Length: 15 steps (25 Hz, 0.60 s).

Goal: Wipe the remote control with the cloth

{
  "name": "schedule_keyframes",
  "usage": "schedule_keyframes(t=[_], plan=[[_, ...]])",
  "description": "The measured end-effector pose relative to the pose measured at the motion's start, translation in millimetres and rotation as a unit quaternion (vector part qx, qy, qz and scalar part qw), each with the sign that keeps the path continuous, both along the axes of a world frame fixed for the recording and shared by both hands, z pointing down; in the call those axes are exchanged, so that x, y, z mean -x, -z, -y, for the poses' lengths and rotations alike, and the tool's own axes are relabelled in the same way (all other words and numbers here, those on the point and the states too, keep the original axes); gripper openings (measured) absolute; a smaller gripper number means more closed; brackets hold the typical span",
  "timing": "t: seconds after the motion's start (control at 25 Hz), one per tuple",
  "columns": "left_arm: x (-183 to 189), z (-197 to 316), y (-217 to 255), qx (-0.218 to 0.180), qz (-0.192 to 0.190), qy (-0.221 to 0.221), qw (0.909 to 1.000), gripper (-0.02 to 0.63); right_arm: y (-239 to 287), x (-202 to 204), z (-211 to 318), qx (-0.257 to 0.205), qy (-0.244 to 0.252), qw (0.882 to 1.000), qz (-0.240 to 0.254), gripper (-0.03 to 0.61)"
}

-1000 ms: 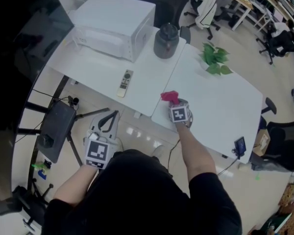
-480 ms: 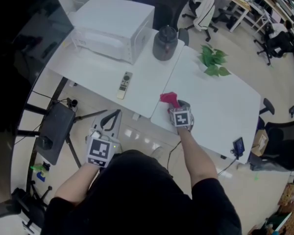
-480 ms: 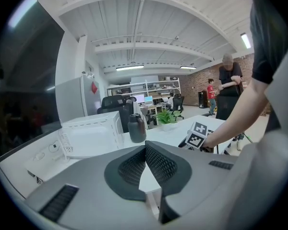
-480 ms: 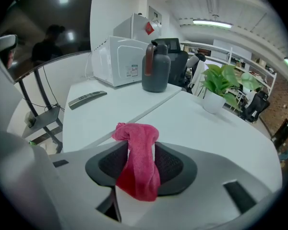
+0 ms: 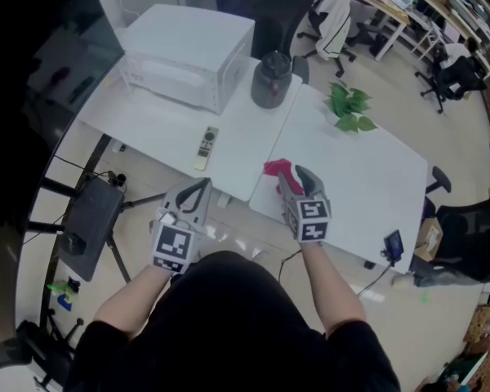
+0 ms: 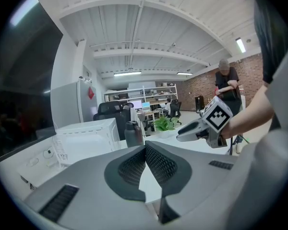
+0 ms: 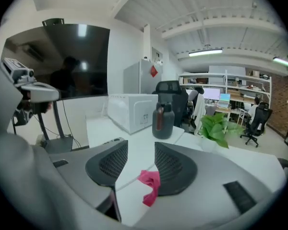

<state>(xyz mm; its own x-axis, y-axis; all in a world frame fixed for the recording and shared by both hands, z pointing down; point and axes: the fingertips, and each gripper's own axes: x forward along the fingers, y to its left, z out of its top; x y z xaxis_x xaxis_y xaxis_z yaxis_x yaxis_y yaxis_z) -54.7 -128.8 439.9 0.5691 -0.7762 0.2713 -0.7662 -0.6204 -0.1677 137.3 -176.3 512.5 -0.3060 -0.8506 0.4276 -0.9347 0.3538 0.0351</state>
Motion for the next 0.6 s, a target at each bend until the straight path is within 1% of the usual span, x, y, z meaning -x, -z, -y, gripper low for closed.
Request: schedule_keyframes(t=[0.08,0.16,0.32,0.48,0.6], plan=[[-2.1,0.8,6.1,-0.004,-0.007,0.002,1.0,0.002,35.2,14.4,-11.9,-0.03,0.01,0.999,0.02,0.179],[-4.4,1.5,10.0,-0.013,-0.005,-0.005,0.9999,0.002,64.5,26.6,-24.5,-0.059,0.022,0.998,0.029,0.179],[-7.8,2.7,16.7,-0.027,-0.003,-0.015,0.9995,0.002,102.3,50.2,-47.1,-0.114,0.06,0.991,0.042,0.164],[-11.6,0.4,24.8,-0.038,-0.003,-0.024,0.999,0.002,124.8,71.6,-69.4,-0.139,0.086,0.985,0.053,0.13],[-15.2,-2.8,31.7,-0.045,-0.004,-0.031,0.9985,0.002,131.5,82.7,-81.1,-0.147,0.101,0.983,0.051,0.104]])
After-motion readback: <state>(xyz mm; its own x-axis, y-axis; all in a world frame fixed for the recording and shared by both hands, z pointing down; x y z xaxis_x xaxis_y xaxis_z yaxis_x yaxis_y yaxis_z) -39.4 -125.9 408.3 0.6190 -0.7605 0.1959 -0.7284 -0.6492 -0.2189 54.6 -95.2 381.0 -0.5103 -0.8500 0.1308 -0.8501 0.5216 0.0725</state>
